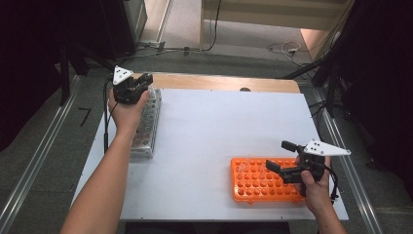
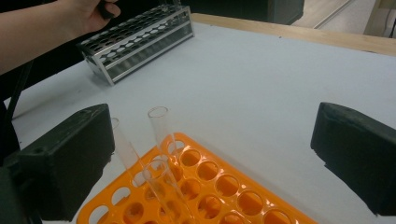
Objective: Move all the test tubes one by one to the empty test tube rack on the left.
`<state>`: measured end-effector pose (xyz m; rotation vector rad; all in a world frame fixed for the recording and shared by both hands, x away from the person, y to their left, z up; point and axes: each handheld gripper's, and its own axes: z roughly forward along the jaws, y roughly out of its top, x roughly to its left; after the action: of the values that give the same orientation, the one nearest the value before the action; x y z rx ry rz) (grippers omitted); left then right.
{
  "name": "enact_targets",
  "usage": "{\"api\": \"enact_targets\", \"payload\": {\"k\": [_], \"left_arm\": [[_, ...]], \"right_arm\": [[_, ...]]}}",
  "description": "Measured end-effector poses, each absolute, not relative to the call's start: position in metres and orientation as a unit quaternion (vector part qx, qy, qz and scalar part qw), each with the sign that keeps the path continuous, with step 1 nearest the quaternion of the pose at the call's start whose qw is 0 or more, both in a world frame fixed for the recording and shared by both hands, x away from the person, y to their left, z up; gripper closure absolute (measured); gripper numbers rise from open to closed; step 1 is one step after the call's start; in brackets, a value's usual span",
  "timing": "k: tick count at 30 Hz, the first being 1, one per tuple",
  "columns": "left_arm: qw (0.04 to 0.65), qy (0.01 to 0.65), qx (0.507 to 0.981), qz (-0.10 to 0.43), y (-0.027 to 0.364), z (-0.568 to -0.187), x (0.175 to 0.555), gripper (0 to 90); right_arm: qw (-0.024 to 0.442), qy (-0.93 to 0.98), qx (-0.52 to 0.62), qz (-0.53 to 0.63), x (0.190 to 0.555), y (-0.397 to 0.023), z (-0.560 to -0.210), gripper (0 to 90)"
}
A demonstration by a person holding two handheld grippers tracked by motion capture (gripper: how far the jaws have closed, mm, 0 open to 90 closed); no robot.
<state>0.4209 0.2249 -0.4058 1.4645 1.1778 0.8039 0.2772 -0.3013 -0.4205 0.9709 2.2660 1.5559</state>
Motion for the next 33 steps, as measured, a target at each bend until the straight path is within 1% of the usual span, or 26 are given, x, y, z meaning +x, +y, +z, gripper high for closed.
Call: {"api": "enact_targets", "payload": {"k": [5,11,21,33], "left_arm": [[0.519,0.501,0.604,0.339,0.227,-0.412,0.428,75.0],[0.510,0.506,0.608,0.337,0.224,-0.417,0.436,74.9],[0.476,0.539,0.624,0.306,0.223,-0.423,0.444,74.8],[0.451,0.551,0.646,0.274,0.224,-0.425,0.445,74.0]], "right_arm": [[0.113,0.771,0.334,0.530,0.278,-0.303,-0.421,0.0],[0.112,0.771,0.335,0.530,0.278,-0.303,-0.421,0.0],[0.114,0.770,0.335,0.531,0.277,-0.304,-0.421,0.0],[0.116,0.772,0.336,0.527,0.278,-0.304,-0.422,0.0]]}}
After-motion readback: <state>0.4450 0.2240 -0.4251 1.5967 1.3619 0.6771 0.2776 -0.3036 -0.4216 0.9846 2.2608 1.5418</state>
